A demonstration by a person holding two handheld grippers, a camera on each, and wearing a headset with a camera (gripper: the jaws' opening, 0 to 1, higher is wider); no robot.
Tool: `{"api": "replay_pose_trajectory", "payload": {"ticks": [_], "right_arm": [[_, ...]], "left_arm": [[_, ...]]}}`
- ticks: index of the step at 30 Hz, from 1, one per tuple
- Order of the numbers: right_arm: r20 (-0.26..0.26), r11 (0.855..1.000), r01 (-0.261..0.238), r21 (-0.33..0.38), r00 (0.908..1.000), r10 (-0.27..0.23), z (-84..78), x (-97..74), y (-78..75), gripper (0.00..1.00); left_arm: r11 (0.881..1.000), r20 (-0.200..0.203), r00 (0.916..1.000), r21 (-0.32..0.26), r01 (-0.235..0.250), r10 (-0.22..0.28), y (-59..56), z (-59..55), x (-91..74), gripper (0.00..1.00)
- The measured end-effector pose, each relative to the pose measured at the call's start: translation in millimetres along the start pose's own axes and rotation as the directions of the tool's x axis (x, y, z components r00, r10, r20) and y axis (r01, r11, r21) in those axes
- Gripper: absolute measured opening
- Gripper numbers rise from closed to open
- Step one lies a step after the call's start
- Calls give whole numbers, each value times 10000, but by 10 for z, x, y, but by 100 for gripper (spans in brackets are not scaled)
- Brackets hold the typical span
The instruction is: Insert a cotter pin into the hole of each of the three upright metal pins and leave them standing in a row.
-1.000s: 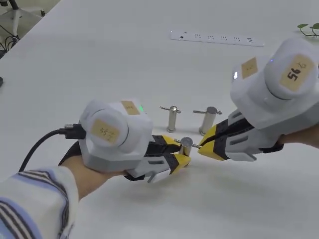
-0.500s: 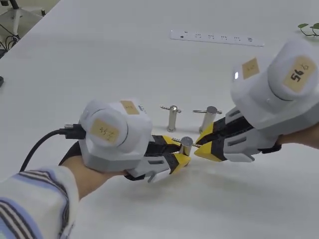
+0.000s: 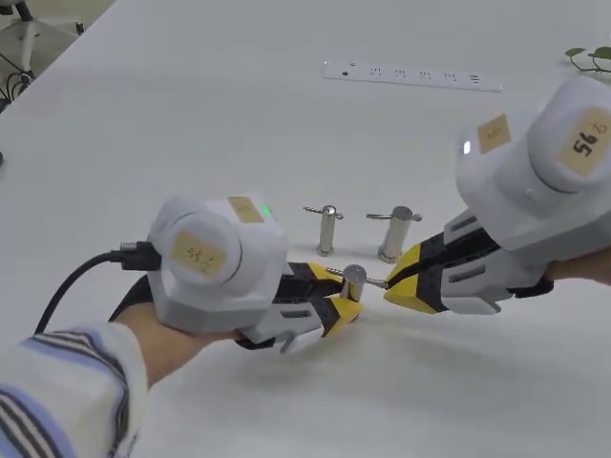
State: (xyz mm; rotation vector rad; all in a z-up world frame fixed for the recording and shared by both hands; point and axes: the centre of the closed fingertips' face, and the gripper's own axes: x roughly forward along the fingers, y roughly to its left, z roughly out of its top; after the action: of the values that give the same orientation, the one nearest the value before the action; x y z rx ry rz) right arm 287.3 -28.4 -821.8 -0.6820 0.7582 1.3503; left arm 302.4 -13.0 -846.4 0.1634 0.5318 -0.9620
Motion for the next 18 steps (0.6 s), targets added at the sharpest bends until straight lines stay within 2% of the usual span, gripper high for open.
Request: {"api": "replay_pose_trajectory", "payload": {"ticks": [18], "right_arm": [[173,9992,-28,399,9998,21,100,50,-6,5]], "left_arm": [[9998,126,9999,-184,-19,21,3,-5,5,12]]}}
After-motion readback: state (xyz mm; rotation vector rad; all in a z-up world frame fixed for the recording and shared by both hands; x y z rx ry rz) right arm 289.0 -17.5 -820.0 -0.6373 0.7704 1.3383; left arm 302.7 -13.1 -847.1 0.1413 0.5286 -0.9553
